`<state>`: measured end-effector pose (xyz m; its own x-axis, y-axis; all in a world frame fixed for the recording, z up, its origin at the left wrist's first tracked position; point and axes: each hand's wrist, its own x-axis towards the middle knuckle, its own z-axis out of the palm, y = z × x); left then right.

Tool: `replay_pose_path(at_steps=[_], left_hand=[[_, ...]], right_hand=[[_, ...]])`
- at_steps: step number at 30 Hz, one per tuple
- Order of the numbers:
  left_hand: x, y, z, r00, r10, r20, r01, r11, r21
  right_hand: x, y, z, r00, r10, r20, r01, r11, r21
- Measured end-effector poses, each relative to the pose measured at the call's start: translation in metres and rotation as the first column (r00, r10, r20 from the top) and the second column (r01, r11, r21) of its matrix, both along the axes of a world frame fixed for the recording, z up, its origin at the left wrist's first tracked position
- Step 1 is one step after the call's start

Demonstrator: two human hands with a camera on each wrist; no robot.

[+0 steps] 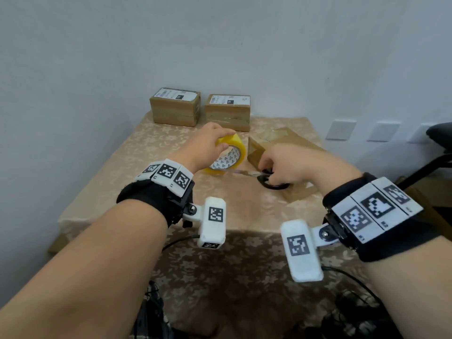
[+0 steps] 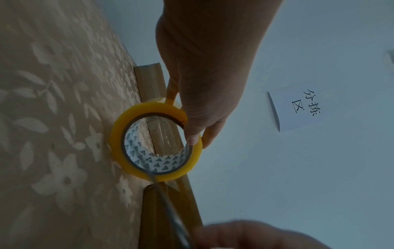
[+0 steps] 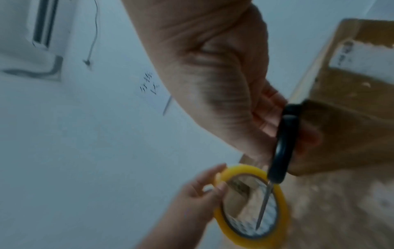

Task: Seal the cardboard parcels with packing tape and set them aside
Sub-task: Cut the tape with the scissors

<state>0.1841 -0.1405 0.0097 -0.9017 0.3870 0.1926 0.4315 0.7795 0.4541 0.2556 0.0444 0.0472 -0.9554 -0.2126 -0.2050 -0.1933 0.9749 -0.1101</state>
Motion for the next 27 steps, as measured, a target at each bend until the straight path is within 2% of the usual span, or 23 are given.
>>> replay_pose_path(at_steps=[4, 7, 10, 13, 17, 21, 25, 27], left_hand=[[0.001, 0.001, -0.001, 0.999, 0.045, 0.017, -0.045, 0.999, 0.004], [0.001, -0.001, -0.001, 0.996, 0.085, 0.038, -0.087, 0.996, 0.038], [0.002, -0.004, -0.001, 0.994, 0.096, 0.059, -0.099, 0.994, 0.054], [0.002, -0.006, -0.001, 0.993, 0.096, 0.069, -0.100, 0.993, 0.061], [0.000, -0.007, -0.002, 0.992, 0.098, 0.079, -0.103, 0.992, 0.068], [0.000, -0.007, -0.004, 0.993, 0.101, 0.060, -0.105, 0.991, 0.077], [-0.001, -0.008, -0.005, 0.995, 0.094, 0.042, -0.097, 0.993, 0.069], [-0.002, -0.008, -0.005, 0.994, 0.100, 0.034, -0.102, 0.993, 0.052]], right_hand=[[0.006, 0.017, 0.010, 0.992, -0.112, 0.065, 0.113, 0.994, -0.013], [0.007, 0.031, 0.011, 0.966, -0.220, 0.137, 0.243, 0.953, -0.179], [0.010, 0.036, 0.011, 0.934, -0.257, 0.249, 0.343, 0.838, -0.424], [0.014, 0.028, 0.009, 0.899, -0.222, 0.377, 0.416, 0.702, -0.578], [0.016, 0.009, 0.001, 0.859, -0.187, 0.477, 0.477, 0.629, -0.613], [0.012, -0.007, -0.011, 0.851, -0.256, 0.459, 0.512, 0.599, -0.616], [0.008, -0.016, -0.020, 0.845, -0.265, 0.465, 0.531, 0.524, -0.666], [0.007, -0.016, -0.022, 0.836, -0.273, 0.477, 0.545, 0.524, -0.654]])
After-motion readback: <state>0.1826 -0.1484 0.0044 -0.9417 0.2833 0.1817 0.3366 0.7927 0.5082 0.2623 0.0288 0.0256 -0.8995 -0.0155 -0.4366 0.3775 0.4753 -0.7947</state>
